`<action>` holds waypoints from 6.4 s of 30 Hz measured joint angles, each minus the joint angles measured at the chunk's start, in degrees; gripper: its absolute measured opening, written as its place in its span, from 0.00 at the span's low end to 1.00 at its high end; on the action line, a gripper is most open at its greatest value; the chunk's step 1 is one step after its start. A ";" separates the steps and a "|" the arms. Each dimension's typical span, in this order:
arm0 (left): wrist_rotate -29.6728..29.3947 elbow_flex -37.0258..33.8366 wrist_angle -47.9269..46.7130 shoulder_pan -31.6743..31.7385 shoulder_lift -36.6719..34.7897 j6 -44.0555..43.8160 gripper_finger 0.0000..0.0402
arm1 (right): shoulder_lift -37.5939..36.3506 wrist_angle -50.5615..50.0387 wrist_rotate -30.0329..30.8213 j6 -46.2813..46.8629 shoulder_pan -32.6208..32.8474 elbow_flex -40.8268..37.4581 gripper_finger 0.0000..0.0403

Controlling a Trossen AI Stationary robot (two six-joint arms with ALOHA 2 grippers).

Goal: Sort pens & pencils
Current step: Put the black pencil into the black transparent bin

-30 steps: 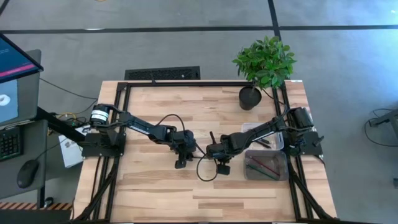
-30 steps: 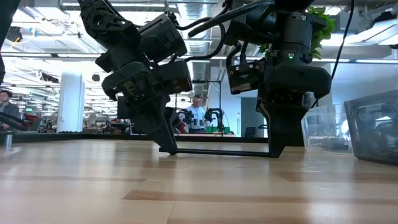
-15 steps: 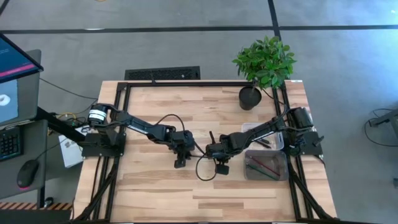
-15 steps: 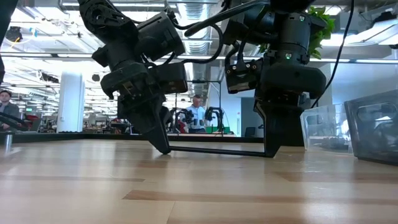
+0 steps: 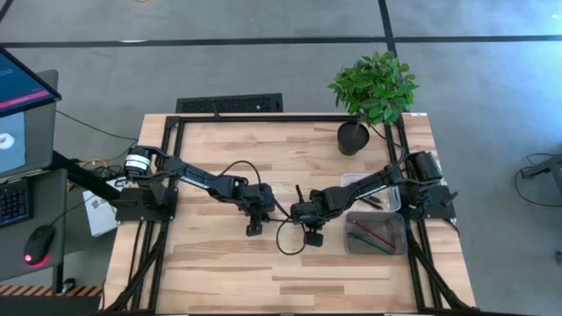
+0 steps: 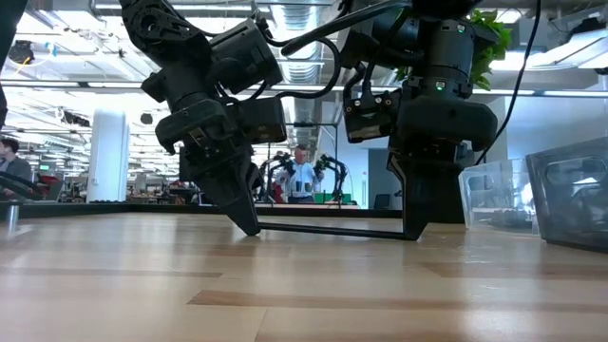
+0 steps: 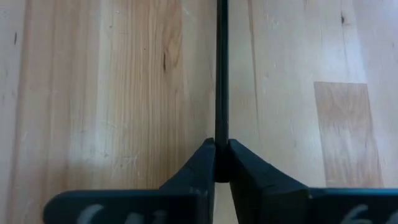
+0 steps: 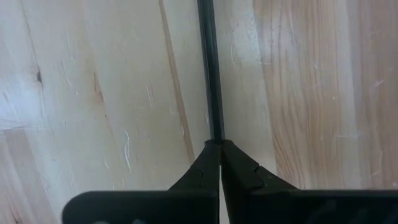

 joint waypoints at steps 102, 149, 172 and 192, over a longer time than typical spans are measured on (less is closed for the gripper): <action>-5.26 8.41 -17.85 -2.82 0.07 7.00 0.07 | -21.66 -29.93 19.93 35.86 9.81 12.41 0.11; -4.87 8.33 -17.97 -2.78 0.24 12.41 0.07 | -16.98 -55.28 7.49 90.14 34.08 12.30 0.12; -5.22 8.13 -16.39 -2.79 0.26 17.97 0.07 | -16.98 -55.30 2.88 34.52 33.55 9.41 0.12; -5.27 8.16 -14.71 -2.78 0.26 19.15 0.07 | -16.98 -55.34 2.95 -23.42 40.75 -2.58 0.12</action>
